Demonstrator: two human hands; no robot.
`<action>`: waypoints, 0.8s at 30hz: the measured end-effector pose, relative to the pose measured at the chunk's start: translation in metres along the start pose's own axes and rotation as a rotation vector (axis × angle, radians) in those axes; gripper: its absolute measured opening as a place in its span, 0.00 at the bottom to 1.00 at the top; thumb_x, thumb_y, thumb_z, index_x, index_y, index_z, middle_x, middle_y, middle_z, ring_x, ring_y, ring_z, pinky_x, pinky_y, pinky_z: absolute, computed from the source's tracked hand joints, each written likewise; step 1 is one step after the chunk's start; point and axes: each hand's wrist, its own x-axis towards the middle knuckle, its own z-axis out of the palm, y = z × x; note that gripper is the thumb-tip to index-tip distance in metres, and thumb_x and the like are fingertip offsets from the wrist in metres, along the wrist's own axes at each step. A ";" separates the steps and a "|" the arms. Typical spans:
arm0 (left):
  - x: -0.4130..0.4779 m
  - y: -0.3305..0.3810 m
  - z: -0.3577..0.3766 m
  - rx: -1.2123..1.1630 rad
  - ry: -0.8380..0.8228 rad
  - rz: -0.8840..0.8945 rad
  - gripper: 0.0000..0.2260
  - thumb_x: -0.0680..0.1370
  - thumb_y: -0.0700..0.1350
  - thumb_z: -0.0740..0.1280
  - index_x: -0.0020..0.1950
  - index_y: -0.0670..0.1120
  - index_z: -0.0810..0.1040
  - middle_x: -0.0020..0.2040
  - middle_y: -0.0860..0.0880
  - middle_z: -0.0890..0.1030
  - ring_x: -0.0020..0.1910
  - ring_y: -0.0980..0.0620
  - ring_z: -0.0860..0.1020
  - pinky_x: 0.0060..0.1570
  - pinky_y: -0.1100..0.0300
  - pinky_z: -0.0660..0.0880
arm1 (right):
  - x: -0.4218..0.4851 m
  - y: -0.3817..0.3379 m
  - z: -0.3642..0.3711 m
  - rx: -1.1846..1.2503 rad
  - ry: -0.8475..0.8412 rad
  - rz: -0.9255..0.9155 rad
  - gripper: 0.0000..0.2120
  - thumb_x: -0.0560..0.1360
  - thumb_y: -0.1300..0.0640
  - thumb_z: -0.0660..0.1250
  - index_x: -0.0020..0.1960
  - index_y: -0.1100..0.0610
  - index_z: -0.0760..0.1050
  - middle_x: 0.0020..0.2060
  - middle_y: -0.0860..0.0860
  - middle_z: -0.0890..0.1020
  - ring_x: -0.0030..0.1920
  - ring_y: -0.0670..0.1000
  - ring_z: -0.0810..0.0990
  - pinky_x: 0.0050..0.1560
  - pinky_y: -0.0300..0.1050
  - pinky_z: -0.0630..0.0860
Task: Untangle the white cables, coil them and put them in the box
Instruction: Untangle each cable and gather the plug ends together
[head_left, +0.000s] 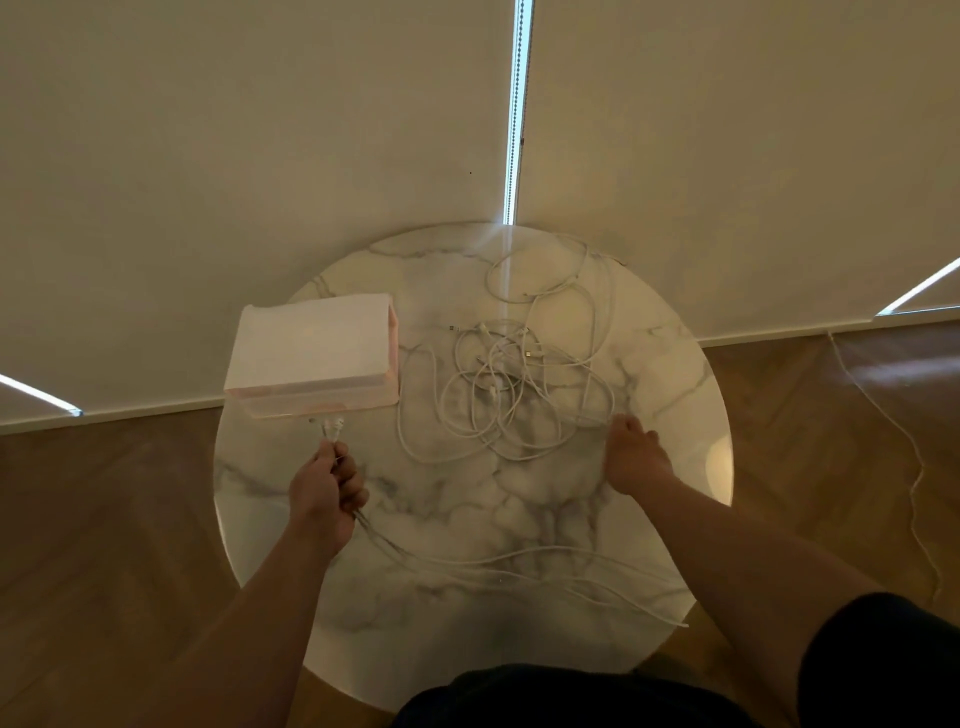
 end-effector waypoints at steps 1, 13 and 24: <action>0.000 0.000 0.002 -0.007 -0.008 0.001 0.17 0.85 0.50 0.50 0.38 0.48 0.67 0.24 0.54 0.60 0.19 0.57 0.55 0.23 0.64 0.50 | 0.002 0.003 0.001 -0.021 0.011 0.003 0.23 0.77 0.63 0.59 0.71 0.64 0.61 0.67 0.59 0.67 0.64 0.63 0.70 0.63 0.54 0.71; -0.007 -0.008 0.020 0.059 -0.114 -0.023 0.16 0.85 0.49 0.53 0.42 0.45 0.71 0.25 0.53 0.58 0.20 0.57 0.56 0.21 0.64 0.53 | -0.010 -0.019 -0.006 0.343 -0.060 -0.142 0.09 0.72 0.60 0.68 0.52 0.56 0.76 0.44 0.56 0.83 0.45 0.52 0.83 0.43 0.42 0.77; -0.019 -0.017 0.033 0.044 -0.201 -0.061 0.16 0.85 0.49 0.52 0.39 0.47 0.68 0.25 0.54 0.58 0.20 0.58 0.56 0.19 0.65 0.54 | -0.057 -0.050 -0.035 1.042 -0.281 -0.315 0.12 0.76 0.72 0.60 0.51 0.66 0.82 0.34 0.61 0.81 0.34 0.56 0.82 0.34 0.44 0.76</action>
